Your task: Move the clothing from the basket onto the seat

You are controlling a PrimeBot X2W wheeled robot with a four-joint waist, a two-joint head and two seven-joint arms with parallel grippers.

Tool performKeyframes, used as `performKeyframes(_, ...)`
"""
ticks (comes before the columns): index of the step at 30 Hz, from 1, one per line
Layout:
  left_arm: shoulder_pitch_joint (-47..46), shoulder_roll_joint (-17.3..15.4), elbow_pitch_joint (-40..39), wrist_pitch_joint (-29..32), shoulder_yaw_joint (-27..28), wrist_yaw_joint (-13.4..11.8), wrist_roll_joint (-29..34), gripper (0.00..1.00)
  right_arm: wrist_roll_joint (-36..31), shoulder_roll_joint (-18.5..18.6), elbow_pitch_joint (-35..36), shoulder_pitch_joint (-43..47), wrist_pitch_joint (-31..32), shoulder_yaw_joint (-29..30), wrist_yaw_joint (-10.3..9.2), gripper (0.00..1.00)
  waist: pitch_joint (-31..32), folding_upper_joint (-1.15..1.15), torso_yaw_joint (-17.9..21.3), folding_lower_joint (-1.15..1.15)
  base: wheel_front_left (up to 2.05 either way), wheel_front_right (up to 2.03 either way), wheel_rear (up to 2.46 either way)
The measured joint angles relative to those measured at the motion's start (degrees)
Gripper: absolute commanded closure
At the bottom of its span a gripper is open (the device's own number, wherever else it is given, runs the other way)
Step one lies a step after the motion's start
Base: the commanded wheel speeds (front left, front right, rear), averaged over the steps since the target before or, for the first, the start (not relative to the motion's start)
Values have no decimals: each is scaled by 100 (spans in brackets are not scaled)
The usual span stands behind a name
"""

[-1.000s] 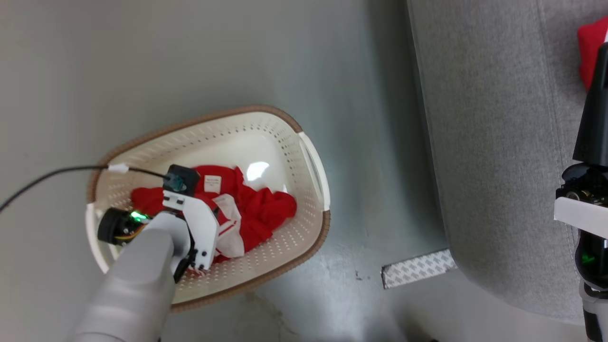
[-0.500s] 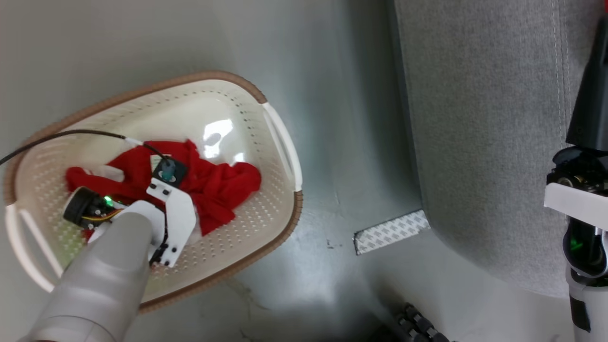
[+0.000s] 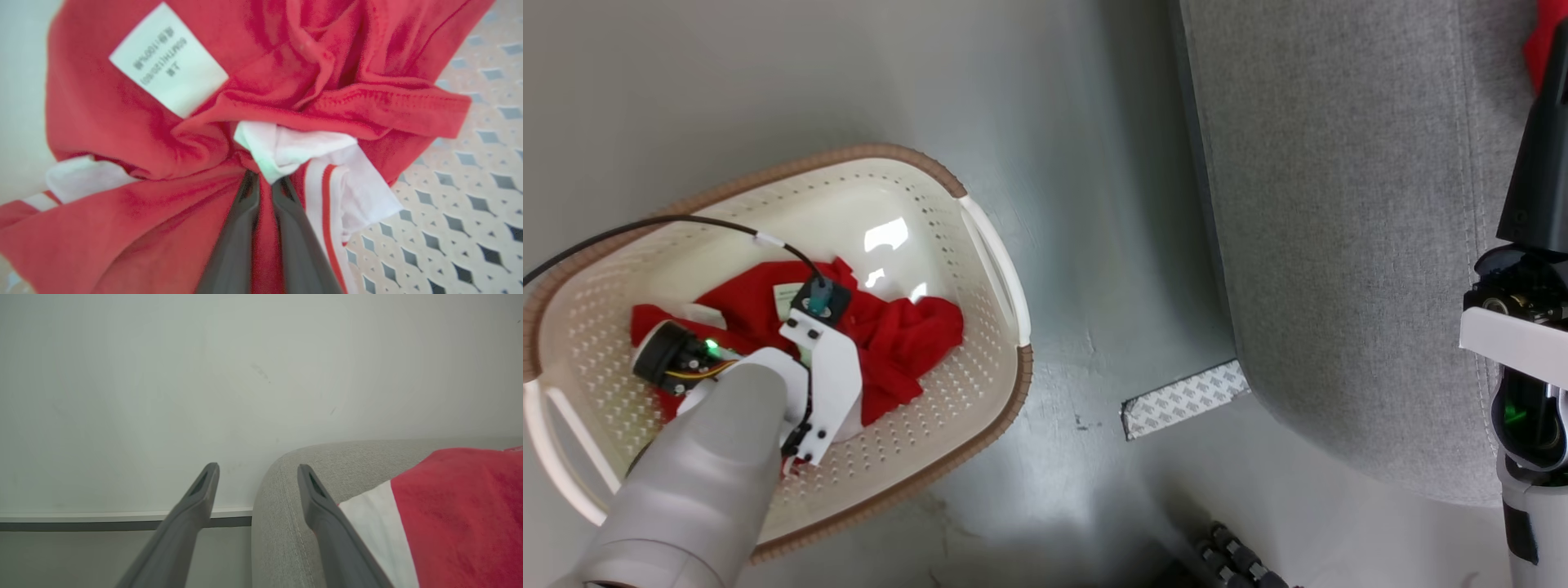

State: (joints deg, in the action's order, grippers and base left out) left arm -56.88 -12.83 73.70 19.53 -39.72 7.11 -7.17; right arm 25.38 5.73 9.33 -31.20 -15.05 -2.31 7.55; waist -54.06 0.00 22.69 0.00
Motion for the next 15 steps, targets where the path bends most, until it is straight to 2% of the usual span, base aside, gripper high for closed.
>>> performKeyframes(7,68,176,3,-409,110,0,-200,100,-74,53,-37,22,0,43,0,0,372,0,-131,0,0,0,0)
performKeyframes(15,534,589,1,-1212,213,11,-549,100,-166,300,-307,304,0,78,0,0,1316,0,-385,-1,0,0,0)
